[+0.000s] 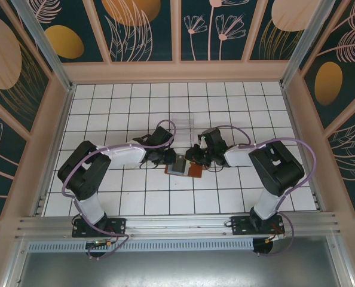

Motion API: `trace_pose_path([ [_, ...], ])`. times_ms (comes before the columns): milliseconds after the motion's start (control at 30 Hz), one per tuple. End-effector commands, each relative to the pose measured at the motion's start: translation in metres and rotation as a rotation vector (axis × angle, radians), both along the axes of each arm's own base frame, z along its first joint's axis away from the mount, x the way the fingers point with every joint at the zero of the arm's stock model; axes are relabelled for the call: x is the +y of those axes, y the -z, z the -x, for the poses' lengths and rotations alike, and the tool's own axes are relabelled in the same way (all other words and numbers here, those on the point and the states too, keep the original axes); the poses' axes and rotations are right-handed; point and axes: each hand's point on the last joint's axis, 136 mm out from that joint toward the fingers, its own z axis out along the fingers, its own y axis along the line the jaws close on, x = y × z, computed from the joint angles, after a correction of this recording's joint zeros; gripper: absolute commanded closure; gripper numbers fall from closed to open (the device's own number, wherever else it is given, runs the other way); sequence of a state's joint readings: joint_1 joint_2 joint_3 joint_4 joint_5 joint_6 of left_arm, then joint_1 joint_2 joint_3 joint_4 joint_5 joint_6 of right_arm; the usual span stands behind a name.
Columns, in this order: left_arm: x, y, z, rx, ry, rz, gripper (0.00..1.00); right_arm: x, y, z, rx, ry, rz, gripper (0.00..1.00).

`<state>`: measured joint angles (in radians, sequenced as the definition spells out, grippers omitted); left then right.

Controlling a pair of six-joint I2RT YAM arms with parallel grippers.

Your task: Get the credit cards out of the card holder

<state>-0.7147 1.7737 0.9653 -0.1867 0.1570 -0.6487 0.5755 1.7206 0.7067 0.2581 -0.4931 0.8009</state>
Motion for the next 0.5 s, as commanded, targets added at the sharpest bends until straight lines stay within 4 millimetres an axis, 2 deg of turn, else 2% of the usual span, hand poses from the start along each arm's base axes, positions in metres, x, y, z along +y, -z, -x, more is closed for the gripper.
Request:
trace_pose_path([
  [0, 0.029, 0.043, 0.038, 0.164, 0.002, -0.144, 0.77, 0.01, -0.009, -0.007, -0.023, -0.016, -0.07, 0.84],
  [133, 0.028, 0.043, 0.038, 0.166, 0.003, -0.142, 0.77, 0.013, -0.009, -0.006, -0.024, -0.025, -0.098, 0.88],
  [267, 0.027, 0.043, 0.038, 0.167, 0.006, -0.14, 0.77, 0.015, -0.004, -0.005, -0.004, -0.031, -0.108, 0.87],
  [467, 0.029, 0.044, 0.038, 0.166, 0.002, -0.147, 0.77, 0.008, 0.003, -0.002, 0.015, -0.008, -0.086, 0.93],
])
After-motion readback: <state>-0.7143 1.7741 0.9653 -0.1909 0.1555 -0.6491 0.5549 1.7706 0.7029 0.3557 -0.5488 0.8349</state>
